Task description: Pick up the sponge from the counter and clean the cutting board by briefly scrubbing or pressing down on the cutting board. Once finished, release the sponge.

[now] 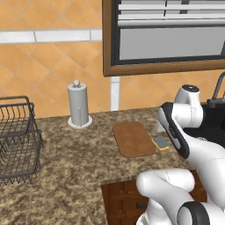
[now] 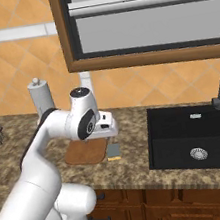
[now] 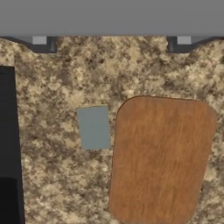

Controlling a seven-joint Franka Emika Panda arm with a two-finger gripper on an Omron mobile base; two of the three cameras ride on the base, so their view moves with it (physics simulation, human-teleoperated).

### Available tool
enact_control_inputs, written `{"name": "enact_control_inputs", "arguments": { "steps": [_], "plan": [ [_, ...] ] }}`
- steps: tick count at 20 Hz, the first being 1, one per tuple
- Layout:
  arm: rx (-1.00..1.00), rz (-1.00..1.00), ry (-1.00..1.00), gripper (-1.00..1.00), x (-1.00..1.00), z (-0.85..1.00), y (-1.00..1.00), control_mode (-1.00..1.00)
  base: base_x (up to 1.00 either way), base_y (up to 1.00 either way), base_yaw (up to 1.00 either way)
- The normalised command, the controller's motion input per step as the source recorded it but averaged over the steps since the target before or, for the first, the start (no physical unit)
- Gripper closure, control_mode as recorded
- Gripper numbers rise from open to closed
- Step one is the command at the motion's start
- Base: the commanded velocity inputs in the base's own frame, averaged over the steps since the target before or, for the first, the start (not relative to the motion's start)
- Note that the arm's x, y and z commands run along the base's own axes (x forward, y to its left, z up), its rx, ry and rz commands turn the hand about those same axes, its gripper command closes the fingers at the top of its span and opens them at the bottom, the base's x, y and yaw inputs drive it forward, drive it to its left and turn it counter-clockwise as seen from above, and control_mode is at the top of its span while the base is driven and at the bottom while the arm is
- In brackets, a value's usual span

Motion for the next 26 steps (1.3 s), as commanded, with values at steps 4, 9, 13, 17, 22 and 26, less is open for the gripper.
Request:
{"name": "enact_control_inputs", "arguments": {
  "steps": [4, 9, 13, 17, 22, 26],
  "plan": [
    [-0.03, 0.00, 0.00, -1.00, -0.03, -0.14, -0.12, -1.00, 0.00, 0.00, 0.00],
    [0.01, -0.01, 0.00, -1.00, 0.00, -0.07, -0.23, -1.00, 0.00, 0.00, 0.00],
    [0.03, 0.08, 0.00, -1.00, 0.00, -0.34, -0.40, -1.00, 0.00, 0.00, 0.00],
    [0.01, 0.19, 0.00, -1.00, 0.00, -0.23, -0.08, -1.00, 0.00, 0.00, 0.00],
    [0.00, 0.15, 0.00, -1.00, 0.00, -0.21, 0.08, -1.00, 0.00, 0.00, 0.00],
    [0.00, 0.05, 0.00, -1.00, 0.12, -0.36, 0.08, -1.00, 0.00, 0.00, 0.00]
  ]
}}
